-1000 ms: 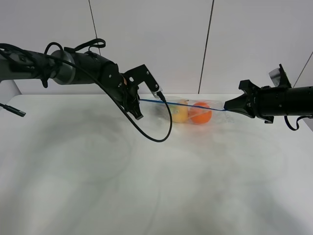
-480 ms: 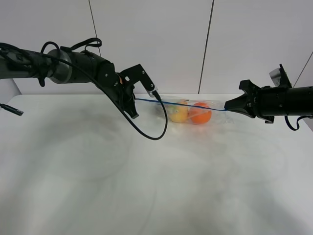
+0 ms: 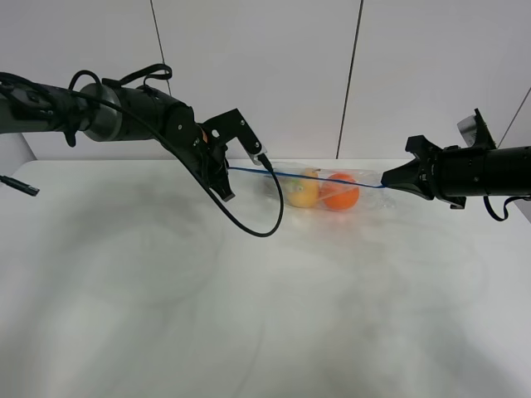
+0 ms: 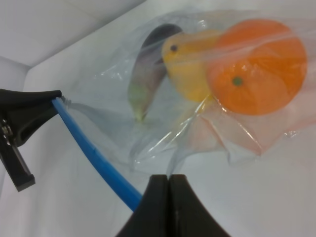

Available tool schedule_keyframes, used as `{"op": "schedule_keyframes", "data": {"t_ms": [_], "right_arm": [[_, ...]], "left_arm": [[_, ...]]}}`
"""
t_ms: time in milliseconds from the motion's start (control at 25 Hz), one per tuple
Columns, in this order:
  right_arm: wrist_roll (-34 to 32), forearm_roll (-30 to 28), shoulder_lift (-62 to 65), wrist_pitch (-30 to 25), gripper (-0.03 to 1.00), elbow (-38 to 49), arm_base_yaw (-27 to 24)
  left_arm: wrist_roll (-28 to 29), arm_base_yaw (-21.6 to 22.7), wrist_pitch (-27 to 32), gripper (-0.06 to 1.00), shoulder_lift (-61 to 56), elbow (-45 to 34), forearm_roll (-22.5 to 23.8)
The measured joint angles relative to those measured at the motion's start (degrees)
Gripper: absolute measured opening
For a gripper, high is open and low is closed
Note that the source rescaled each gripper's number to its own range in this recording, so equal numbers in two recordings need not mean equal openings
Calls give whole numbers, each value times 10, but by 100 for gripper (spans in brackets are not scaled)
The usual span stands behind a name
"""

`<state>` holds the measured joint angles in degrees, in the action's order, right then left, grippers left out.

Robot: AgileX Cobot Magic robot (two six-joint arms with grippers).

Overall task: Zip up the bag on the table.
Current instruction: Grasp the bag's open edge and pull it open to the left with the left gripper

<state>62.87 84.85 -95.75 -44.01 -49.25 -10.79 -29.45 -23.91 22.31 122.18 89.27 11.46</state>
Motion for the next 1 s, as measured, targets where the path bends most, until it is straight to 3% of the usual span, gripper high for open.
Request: {"op": "schedule_keyframes", "data": {"t_ms": [360, 480, 640, 720, 1000], "right_arm": [[0, -1, 0, 1, 0, 0, 0], [0, -5, 1, 5, 0, 0, -3], [0, -6, 1, 9, 0, 0, -5], [0, -7, 1, 9, 0, 0, -5], [0, -9, 1, 9, 0, 0, -5]], "left_arm": [[21, 1, -4, 4, 0, 0, 1], [29, 4, -3, 18, 0, 0, 7], [32, 8, 1, 51, 0, 0, 11], [45, 8, 3, 61, 0, 0, 11], [140, 26, 15, 70, 0, 0, 11]]}}
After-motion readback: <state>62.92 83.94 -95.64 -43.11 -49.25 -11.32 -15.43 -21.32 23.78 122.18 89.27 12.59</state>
